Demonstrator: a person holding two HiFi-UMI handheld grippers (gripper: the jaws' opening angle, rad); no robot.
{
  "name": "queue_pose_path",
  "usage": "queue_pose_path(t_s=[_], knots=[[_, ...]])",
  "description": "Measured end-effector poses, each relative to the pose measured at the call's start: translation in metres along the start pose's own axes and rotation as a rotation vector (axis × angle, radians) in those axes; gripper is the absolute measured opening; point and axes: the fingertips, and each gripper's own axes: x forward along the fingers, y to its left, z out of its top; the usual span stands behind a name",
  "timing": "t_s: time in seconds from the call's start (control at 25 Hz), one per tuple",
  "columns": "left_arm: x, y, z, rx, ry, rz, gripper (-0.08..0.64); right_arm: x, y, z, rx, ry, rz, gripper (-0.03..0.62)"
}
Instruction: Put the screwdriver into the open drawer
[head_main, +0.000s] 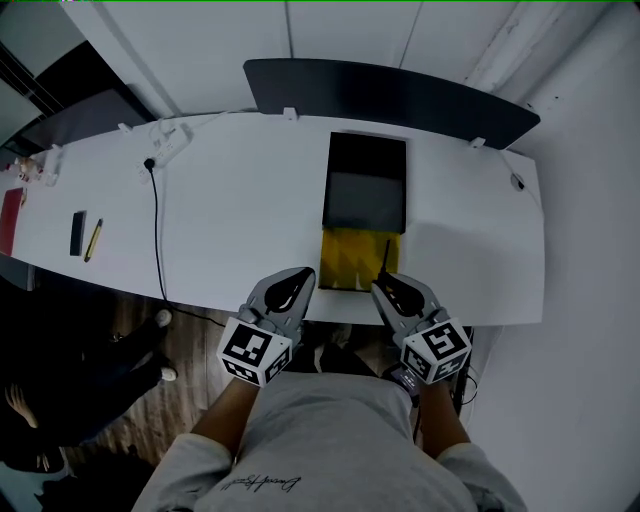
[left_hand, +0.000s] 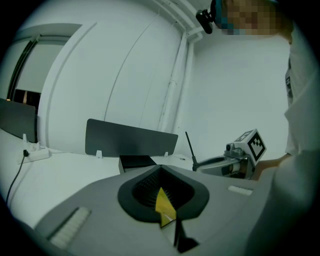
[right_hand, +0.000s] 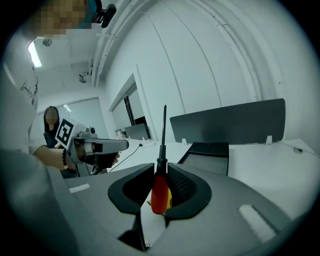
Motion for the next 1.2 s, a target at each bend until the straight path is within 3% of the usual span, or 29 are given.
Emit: queue_pose_path(t_s=[0.52,1.2], knots=[[0.018,0.033,-0.021,-0.024,0.028,0.01,0.0,0.031,-0.026,-0.026,-0.068,0.11,-0.063,0.098],[0.041,0.046,-0.053,-0.037,0.076,0.011,0.0,0.062,-0.053,-0.079,-0.189,0.325,-0.079,0.098]])
